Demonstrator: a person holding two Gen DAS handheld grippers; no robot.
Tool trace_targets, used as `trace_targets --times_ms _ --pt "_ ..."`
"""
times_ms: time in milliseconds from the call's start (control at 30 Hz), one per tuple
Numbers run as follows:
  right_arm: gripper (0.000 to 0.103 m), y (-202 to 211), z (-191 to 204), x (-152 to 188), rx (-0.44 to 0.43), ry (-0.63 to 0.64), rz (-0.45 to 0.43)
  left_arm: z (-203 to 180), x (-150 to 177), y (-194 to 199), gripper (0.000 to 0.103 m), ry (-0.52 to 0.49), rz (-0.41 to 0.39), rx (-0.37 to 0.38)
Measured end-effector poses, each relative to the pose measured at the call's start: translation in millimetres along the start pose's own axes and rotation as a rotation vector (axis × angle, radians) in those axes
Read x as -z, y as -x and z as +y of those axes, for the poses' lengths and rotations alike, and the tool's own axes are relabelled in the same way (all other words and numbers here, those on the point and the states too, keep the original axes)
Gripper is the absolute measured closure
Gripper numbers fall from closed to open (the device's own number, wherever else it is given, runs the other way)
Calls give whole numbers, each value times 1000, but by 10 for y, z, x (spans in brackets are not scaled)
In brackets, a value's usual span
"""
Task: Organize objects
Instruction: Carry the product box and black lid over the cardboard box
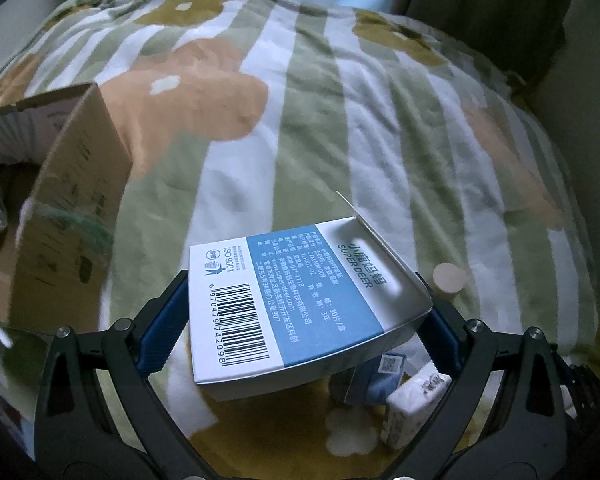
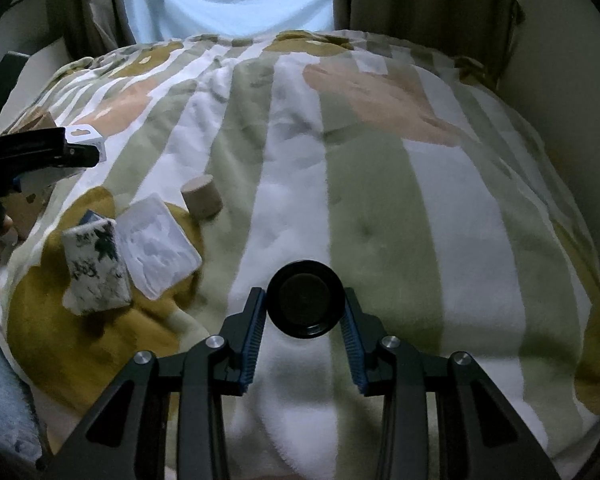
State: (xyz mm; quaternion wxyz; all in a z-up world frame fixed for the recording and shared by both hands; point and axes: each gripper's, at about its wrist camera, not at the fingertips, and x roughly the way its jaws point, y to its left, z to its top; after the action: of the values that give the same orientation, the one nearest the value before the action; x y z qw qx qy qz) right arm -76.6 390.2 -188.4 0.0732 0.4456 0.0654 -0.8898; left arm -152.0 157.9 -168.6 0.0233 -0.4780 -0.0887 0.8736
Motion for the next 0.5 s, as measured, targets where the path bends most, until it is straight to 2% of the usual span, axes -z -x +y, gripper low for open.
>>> trace_targets --times_ms 500 --pt "69 268 464 -432 -39 37 -55 441 -243 706 4 -5 -98 24"
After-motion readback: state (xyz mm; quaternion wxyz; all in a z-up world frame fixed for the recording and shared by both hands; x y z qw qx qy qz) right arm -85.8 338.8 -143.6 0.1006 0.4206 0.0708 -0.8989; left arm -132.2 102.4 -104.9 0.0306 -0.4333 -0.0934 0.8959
